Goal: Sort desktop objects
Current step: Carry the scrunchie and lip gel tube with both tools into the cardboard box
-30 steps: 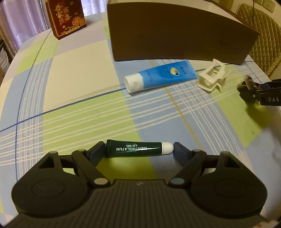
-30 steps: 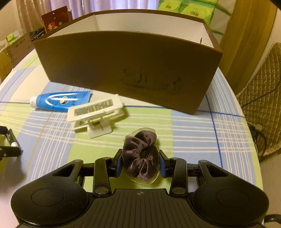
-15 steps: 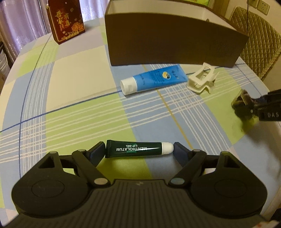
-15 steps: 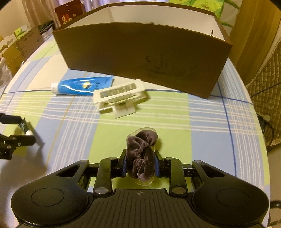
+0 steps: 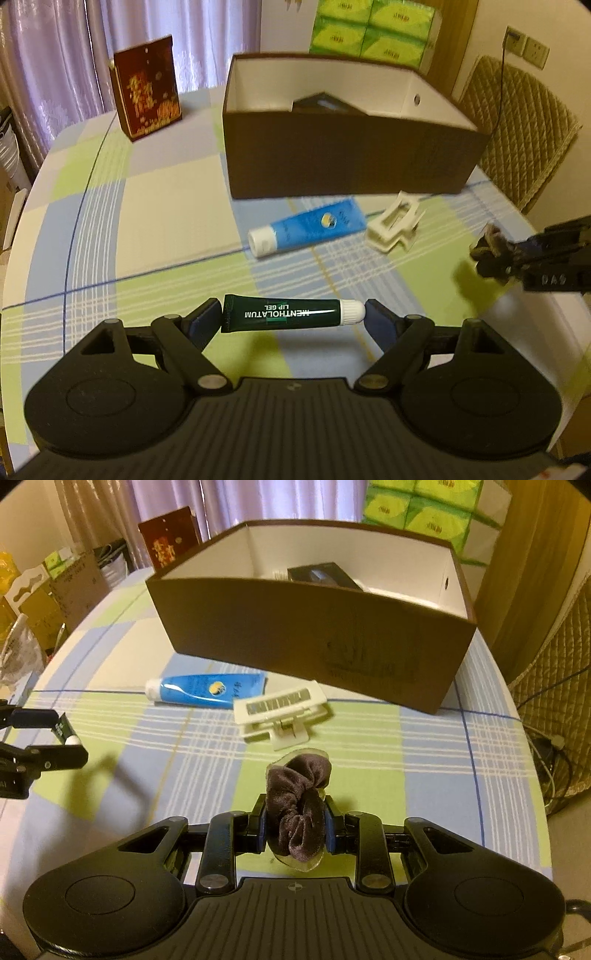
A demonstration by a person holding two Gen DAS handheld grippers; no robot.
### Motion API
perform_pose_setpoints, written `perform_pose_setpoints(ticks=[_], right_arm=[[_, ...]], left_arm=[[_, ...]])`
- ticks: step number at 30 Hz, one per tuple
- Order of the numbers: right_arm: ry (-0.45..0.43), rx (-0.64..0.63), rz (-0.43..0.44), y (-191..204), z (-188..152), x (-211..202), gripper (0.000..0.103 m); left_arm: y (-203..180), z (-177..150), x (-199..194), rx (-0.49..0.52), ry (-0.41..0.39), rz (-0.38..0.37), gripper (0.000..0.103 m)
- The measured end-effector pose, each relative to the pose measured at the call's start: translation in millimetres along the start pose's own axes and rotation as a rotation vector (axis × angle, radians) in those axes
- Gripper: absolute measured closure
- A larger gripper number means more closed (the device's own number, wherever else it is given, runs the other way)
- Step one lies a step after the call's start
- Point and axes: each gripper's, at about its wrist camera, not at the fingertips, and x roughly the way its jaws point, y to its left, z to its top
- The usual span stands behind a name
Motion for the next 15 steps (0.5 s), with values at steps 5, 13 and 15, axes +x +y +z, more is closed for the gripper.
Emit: perform_pose_setpoints(ticks=[5,13,15], right_arm=[[-0.011,-0.009,0.012,4.4,1.0,-6.5,0.077],[-0.015,-0.016,0.025,6.4,1.8,-9.5,0.077],[-0.02,-0.018,0.024,5.8,3.3,-10.9,0.077]], left_arm=[[-3.5,11.3,-10.1,0.001,-0.033,-0.008,0.023],[-13.1,24.1,-11.2,0.017,-0.045,-0.017,0.022],[-15.1,27.3,-11.7,0.021,-0.051,-0.018,0.022]])
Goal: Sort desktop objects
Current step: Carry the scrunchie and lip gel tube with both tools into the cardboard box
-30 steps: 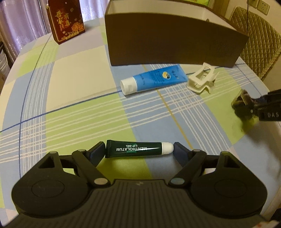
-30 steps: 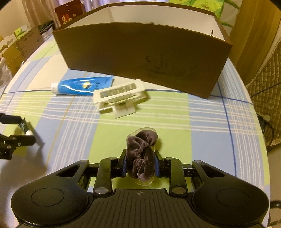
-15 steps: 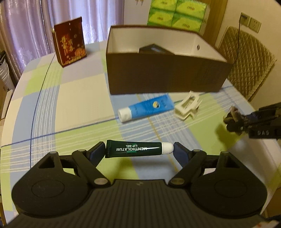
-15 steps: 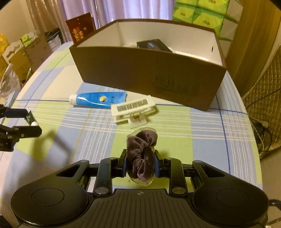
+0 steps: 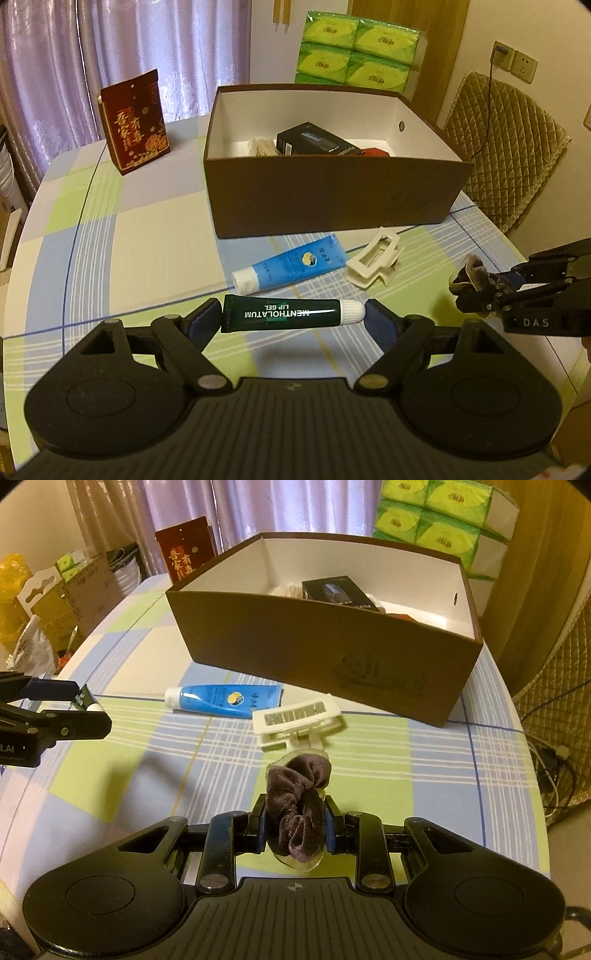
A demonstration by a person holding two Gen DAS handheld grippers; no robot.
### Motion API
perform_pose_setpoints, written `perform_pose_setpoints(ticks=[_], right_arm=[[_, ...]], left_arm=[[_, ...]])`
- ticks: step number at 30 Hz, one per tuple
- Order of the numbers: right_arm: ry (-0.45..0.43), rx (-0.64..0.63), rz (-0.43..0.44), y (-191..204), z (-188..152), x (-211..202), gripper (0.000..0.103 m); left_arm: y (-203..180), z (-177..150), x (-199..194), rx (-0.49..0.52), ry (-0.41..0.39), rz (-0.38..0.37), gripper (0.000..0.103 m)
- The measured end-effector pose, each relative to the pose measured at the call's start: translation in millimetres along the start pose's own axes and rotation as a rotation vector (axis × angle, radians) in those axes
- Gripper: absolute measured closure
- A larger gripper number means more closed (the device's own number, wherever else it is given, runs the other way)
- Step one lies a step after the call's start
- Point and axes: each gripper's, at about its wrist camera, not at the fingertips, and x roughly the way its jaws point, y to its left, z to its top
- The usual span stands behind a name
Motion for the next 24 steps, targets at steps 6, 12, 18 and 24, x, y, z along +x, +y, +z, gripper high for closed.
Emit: perform_pose_setpoints(ticks=[6,12,18,24], right_arm=[[-0.03,-0.025,0.002,-6.5,14.1,-5.6,0.077],[-0.091,-0.037,0.006,-18.6,44.3,-15.2,0.077],[-0.166,-0.056,0.0,-29.8,82.9,-23.1,0.077],[-0.211,-0.06,-0.022,-47.2,120.7,-19.1,0.077]], left_arm=[[-1.3,17.4,0.7,0.005,-0.031,-0.005,0.022],[-1.4,46.2,3.4,0.021,-0.087,-0.003,0.022],[-2.3,83.9,14.8,0.039,-0.131,-0.006,0.022],[1.5,121.5,34.1,0.076,-0.144,-0.009,0.022]])
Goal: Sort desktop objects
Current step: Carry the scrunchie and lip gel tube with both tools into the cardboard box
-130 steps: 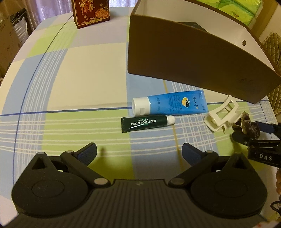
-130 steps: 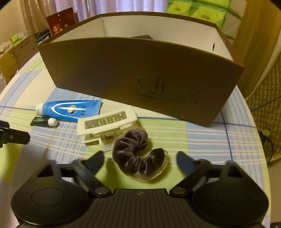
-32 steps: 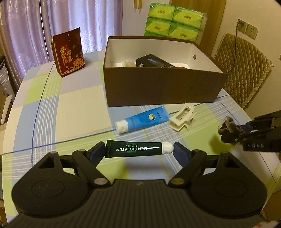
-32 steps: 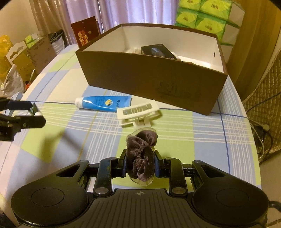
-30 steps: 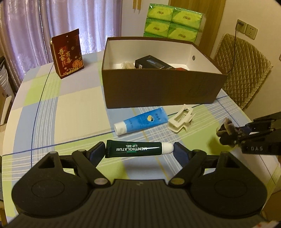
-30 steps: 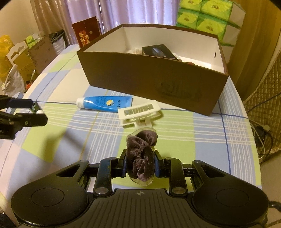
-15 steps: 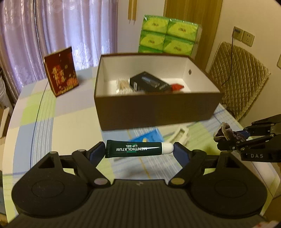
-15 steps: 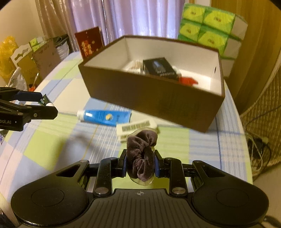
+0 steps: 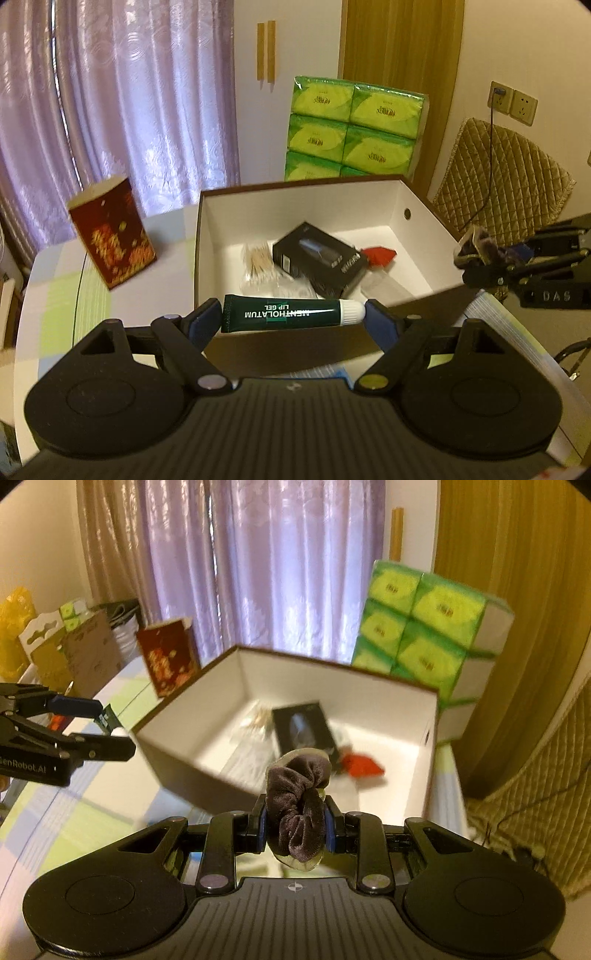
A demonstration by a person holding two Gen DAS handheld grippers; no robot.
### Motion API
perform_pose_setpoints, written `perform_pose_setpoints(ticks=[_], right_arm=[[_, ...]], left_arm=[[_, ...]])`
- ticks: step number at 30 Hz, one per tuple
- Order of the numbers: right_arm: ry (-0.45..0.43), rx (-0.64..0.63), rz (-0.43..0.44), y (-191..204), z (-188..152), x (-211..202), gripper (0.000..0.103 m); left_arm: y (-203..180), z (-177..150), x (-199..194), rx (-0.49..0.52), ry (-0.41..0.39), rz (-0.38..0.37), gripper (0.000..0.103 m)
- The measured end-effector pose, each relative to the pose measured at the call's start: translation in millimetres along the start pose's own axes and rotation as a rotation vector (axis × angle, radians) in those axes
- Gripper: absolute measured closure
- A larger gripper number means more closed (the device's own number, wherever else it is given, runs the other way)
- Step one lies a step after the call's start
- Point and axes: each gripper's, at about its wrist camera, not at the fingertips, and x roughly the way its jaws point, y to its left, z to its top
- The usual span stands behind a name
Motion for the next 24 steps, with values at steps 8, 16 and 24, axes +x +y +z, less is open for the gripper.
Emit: perform_pose_setpoints(ticks=[8,16,24], right_arm=[[0.038,0.052,-0.006,-32.0,21.0,36.9,0.077],[0.117,0.037,-0.032,-50.8,18.2,70.2,0.077],[0.171,0.015,-0.038,-62.3,15.6,89.9,0.077]], left_arm=[[8.0,26.1,50.2,0.055,0.054,0.012,0.022],[14.1,27.3,103.5,0.089,0.181,0.005,0.022],[14.6,24.4,137.6,0.143,0.285,0.015,0.022]])
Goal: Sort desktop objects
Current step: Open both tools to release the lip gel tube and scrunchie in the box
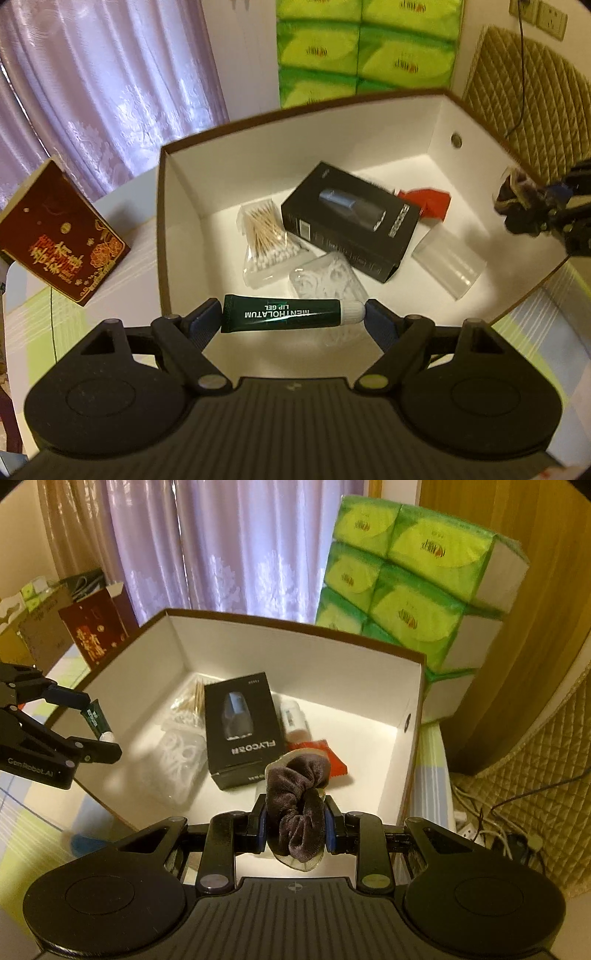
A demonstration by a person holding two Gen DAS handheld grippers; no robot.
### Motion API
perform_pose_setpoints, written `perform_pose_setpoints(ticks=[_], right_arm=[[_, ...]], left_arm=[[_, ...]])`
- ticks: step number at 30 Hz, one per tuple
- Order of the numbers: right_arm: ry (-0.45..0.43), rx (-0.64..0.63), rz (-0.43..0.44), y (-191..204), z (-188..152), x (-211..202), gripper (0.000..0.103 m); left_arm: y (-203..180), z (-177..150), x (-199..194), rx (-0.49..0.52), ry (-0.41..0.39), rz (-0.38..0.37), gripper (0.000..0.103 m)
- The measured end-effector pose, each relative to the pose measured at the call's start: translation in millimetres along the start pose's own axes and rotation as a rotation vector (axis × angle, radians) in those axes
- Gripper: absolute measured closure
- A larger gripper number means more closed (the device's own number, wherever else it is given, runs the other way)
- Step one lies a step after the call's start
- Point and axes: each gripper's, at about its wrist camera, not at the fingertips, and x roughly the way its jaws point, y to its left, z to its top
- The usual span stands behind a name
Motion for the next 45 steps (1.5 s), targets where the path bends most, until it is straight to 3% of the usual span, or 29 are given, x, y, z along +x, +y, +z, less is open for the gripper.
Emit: perform_pose_setpoints(ticks=[13,34,35,38,45], right_arm=[[0.03,-0.066,-0.033,-11.7,5.0,15.1,0.077],[-0.004,-0.113,-0.065,-12.5,7.7,24.2,0.076],[-0.016,-0.116,-0.073,-12.1,8.0,24.2,0.072],[-0.082,-0.12,-0.097,-11.2,6.9,20.3,0.036],[-0.093,-0.09,-0.059,-10.3,3.8,10.6,0.032]], left_arm=[[4.6,3.1,22.5,0.069,0.057,0.026,0.022],[10.4,9.6,15.4,0.009,0.032,0.015,0.021],[10.8,9.9,14.9,0.005,0.03,0.014,0.021],[11.6,10.5,13.1,-0.006,0.024,0.013,0.018],[14.0,8.2,3.7,-0.03,0.005,0.007,0.016]])
